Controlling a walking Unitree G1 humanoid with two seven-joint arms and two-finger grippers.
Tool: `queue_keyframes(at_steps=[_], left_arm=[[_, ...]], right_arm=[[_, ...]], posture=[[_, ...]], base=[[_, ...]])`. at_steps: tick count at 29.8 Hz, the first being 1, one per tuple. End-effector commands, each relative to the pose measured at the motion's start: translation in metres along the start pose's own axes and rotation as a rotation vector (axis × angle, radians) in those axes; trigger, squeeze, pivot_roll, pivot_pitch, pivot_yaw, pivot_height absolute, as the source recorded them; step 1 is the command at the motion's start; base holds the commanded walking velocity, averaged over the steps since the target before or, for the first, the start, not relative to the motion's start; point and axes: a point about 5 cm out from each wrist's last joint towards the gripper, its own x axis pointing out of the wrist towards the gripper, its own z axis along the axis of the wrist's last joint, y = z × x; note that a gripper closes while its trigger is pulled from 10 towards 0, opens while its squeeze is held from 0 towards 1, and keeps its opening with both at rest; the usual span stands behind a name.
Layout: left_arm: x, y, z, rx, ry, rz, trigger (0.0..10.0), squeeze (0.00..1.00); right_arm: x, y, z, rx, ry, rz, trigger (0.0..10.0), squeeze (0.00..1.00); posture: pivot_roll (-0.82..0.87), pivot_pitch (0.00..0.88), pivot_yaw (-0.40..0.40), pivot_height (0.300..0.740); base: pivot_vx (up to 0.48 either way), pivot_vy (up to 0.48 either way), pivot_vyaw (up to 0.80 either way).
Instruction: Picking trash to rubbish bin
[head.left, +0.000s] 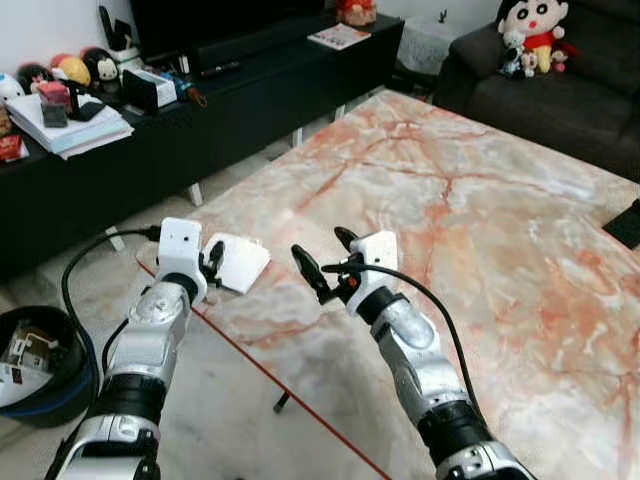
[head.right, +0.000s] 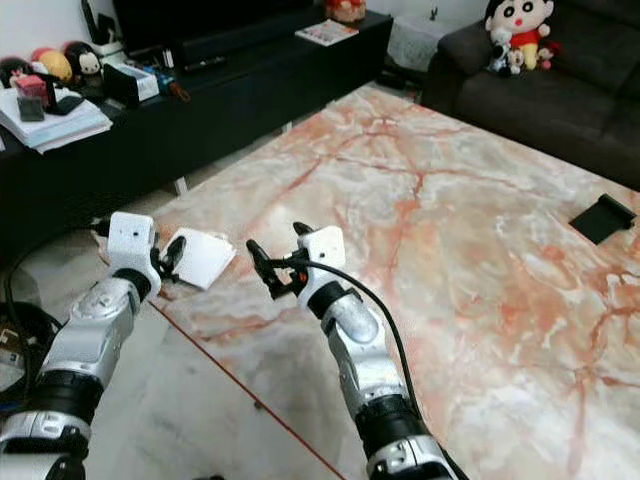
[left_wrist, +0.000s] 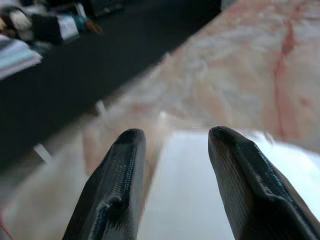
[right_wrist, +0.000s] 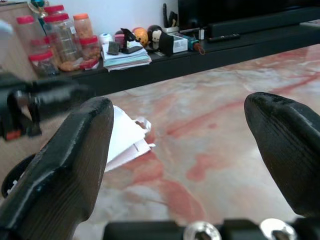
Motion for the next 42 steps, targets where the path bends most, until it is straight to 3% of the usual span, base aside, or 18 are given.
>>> queue_keyframes(at_steps=[1,7,11,21,24,28,36,42], left_arm=[[0.002,-0.002,0.000,0.028,0.003,0.008,10.0,0.00],[0.005,-0.003,-0.009,0.018,0.069,-0.001,10.0,0.00],[0.004,-0.003,-0.017,0.057,0.105,0.001,10.0,0.00],[-0.007,-0.043,-0.031,0.055,0.134,-0.202,10.0,0.00],[-0.009,-0.046,-0.032,0.047,0.134,-0.219,10.0,0.00],[-0.022,-0.065,-0.034,-0.002,0.128,-0.298,10.0,0.00],[-0.030,-0.087,-0.027,-0.043,0.100,-0.373,10.0,0.00],[-0.030,-0.084,-0.010,-0.001,0.032,-0.339,10.0,0.00]], right_arm=[[-0.001,0.000,0.003,0.004,-0.013,0.000,10.0,0.00],[0.000,0.000,0.004,0.003,-0.015,-0.003,10.0,0.00],[-0.001,0.000,0.004,0.002,-0.012,-0.006,10.0,0.00],[0.000,0.000,0.003,0.000,-0.008,-0.002,10.0,0.00],[0.000,0.000,0.003,0.000,-0.008,-0.002,10.0,0.00],[-0.001,0.002,0.001,0.001,-0.003,0.001,10.0,0.00],[0.000,0.003,0.000,0.003,0.000,0.006,10.0,0.00],[0.002,0.002,0.002,0.002,-0.005,0.002,10.0,0.00]], posture=[[0.02,0.098,-0.092,0.740],[0.01,0.096,-0.086,0.740],[0.01,0.092,-0.082,0.740],[0.01,0.077,-0.073,0.740],[0.01,0.077,-0.073,0.740],[0.02,0.071,-0.072,0.740],[0.02,0.064,-0.070,0.740],[0.03,0.069,-0.071,0.740]], base=[[0.000,0.000,0.00],[0.000,0.000,0.00],[0.000,0.000,0.00],[0.000,0.000,0.00],[0.000,0.000,0.00],[0.000,0.000,0.00],[0.000,0.000,0.00],[0.000,0.000,0.00]])
